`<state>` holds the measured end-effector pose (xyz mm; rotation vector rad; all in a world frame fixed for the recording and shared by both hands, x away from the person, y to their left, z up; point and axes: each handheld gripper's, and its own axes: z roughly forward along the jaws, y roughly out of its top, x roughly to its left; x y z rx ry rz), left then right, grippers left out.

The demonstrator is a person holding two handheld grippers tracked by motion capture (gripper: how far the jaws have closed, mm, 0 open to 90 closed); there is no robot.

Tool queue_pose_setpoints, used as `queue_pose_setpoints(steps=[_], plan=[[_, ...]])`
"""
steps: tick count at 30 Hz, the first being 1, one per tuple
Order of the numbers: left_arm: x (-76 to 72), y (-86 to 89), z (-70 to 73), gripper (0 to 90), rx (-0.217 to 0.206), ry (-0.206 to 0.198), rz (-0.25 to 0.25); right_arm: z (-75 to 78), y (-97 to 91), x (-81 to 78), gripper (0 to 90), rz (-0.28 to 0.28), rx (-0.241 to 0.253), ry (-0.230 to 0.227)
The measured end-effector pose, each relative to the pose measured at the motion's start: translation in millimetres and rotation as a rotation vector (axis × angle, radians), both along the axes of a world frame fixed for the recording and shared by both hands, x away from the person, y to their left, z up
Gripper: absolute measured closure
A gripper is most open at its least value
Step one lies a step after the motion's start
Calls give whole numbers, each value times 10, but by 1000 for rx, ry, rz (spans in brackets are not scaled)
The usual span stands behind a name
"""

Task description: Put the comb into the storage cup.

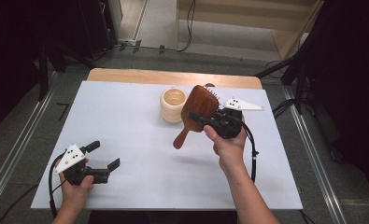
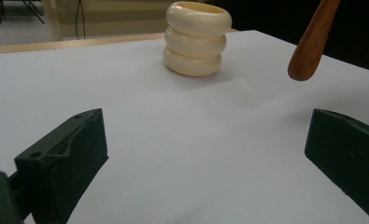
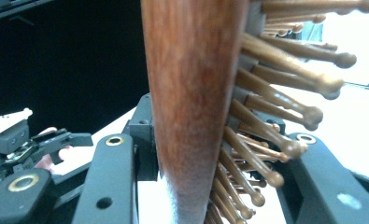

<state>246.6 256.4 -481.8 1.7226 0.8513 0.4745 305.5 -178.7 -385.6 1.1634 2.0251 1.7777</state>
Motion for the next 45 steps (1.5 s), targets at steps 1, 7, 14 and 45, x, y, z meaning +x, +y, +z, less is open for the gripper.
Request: queue_pose_setpoints(steps=[1,7,14,45], plan=[[-2,23,-2,0,-1,1,7,2,-5,9,529,-3,1,0],[-17,153,-5,0,-6,2,35,16,-22,63,529,-16,-10,-2],[-42,239,-24,0,-21,-2,46,48,-36,113,529,-26,-12,-6],[-71,216,-72,0,-20,-11,35,249,-6,374,528,-56,-31,-39]])
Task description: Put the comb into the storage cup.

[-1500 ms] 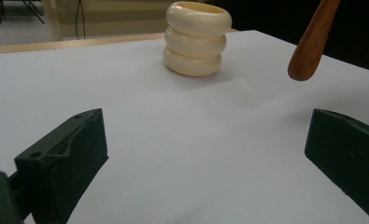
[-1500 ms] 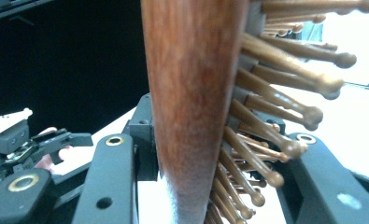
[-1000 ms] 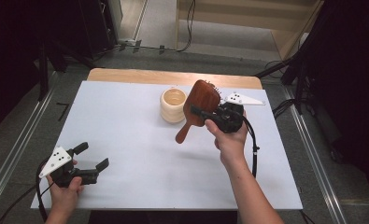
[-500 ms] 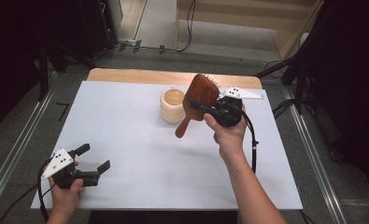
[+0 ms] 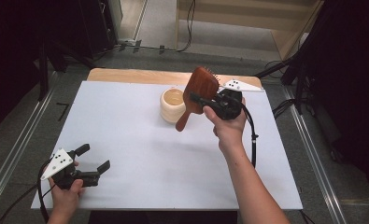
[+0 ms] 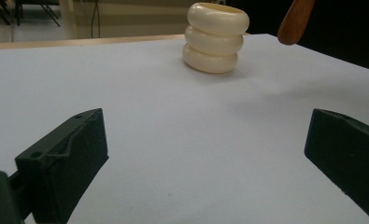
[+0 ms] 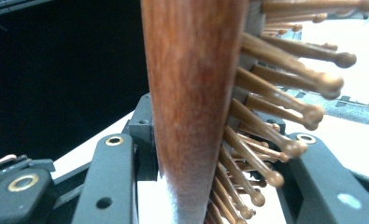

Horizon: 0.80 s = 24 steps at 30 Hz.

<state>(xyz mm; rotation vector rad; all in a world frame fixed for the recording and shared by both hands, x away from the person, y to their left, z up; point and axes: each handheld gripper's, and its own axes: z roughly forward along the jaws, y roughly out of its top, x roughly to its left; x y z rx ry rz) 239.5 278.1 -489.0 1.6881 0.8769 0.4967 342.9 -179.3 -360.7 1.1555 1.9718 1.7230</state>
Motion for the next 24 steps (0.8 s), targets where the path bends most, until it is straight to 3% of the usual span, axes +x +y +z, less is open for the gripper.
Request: queue_pose_setpoints(steps=[24], plan=[[-2,1,-1,0,1,-2,-2,138,-16,223,528,-27,14,-14]])
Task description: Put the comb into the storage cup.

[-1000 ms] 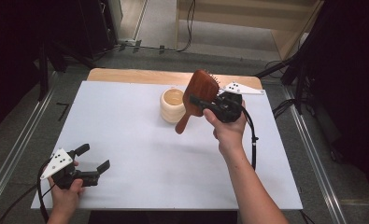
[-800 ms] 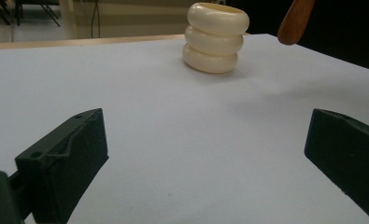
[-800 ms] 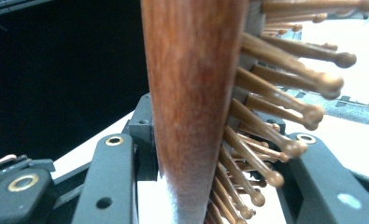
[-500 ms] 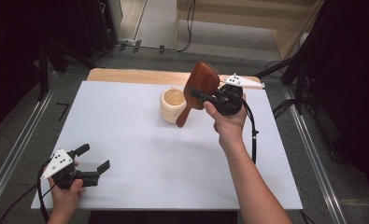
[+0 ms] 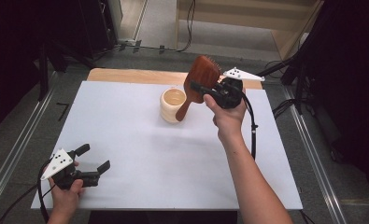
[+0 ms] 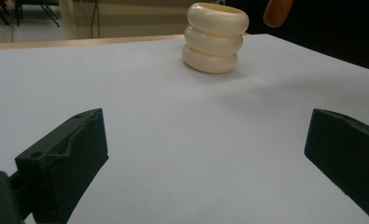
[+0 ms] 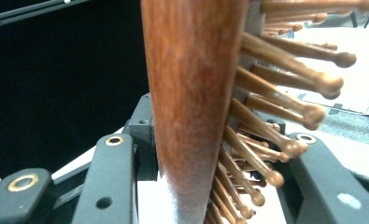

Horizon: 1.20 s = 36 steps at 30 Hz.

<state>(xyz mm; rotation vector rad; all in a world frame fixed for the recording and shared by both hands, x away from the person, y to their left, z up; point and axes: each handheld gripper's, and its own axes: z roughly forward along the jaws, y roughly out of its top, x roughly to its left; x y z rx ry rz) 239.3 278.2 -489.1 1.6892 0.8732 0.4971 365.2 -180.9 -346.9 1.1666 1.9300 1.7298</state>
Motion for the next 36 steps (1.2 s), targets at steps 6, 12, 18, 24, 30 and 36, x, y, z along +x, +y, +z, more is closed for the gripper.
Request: queue_pose_setpoints(steps=[6,12,18,24,30,36], plan=[[0,0,0,0,1,-1,1,35,1,44,528,-5,12,-5],[-1,-4,-1,0,1,-1,3,61,6,91,528,-9,10,-9],[1,-2,-3,0,0,-1,4,96,1,139,528,-15,16,-15],[3,7,-2,0,-9,-1,2,115,9,215,528,-18,17,-12],[3,3,-1,0,-4,-2,1,151,31,276,528,-23,25,-18],[-1,7,0,0,-2,-3,4,183,42,356,528,-29,44,-22]])
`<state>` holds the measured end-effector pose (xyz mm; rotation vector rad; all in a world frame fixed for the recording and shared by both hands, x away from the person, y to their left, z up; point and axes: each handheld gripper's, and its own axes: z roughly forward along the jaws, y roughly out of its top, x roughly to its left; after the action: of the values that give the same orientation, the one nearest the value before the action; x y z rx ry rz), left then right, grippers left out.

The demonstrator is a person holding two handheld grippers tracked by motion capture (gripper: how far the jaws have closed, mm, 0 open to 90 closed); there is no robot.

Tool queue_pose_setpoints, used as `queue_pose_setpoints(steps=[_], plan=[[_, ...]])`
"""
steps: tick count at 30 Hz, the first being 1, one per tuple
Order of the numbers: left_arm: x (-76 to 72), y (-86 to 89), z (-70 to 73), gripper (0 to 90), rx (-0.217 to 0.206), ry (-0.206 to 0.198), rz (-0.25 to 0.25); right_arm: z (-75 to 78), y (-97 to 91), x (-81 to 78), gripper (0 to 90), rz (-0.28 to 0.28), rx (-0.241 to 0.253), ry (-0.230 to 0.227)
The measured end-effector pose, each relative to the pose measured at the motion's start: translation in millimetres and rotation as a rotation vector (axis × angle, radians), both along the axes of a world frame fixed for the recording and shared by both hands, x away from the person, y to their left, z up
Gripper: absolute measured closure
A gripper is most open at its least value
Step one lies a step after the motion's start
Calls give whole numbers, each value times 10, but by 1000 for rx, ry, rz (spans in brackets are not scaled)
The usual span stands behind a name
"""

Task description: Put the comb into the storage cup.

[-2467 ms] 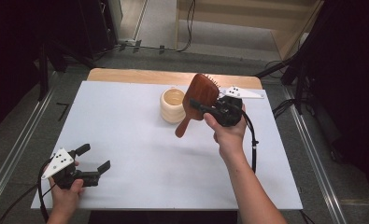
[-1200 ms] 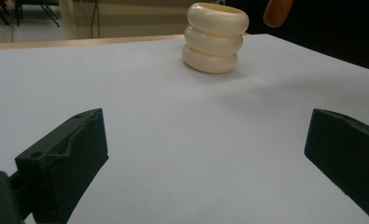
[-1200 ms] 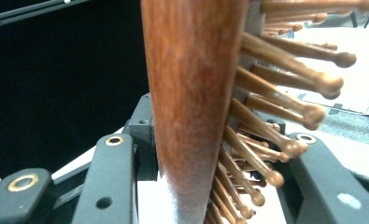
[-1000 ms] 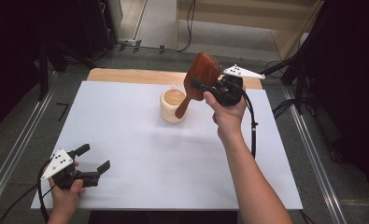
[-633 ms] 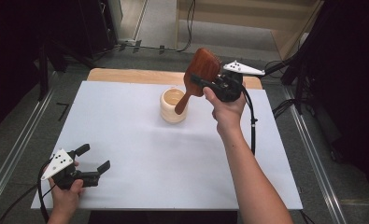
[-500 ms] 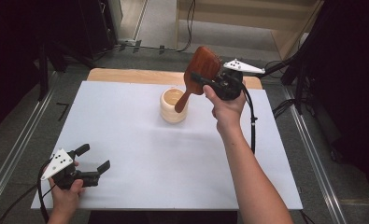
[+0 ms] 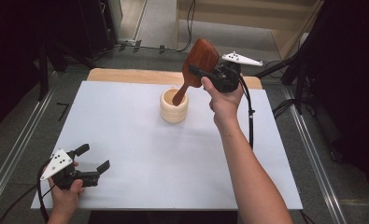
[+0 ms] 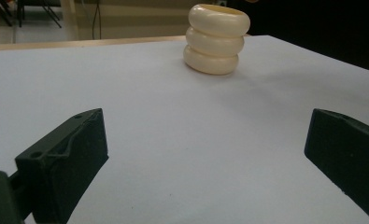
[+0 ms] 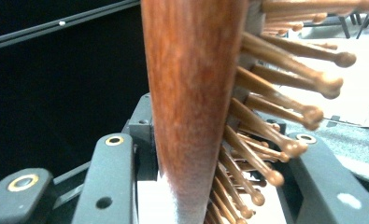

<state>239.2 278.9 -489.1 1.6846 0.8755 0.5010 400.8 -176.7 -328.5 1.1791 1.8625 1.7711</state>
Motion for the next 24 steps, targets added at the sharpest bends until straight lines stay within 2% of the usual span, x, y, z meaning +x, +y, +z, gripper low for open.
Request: queue_pose_setpoints(steps=[7,15,20,24], plan=[[5,2,-2,0,-2,-2,-5,-16,38,86,527,-15,-17,-2],[5,0,-1,0,-1,-2,-6,-131,58,189,527,-31,-29,1],[2,0,-1,0,-1,-2,-6,-246,94,276,527,-38,-19,17],[4,3,-2,0,-5,-3,-5,-336,134,324,527,-43,-34,20]])
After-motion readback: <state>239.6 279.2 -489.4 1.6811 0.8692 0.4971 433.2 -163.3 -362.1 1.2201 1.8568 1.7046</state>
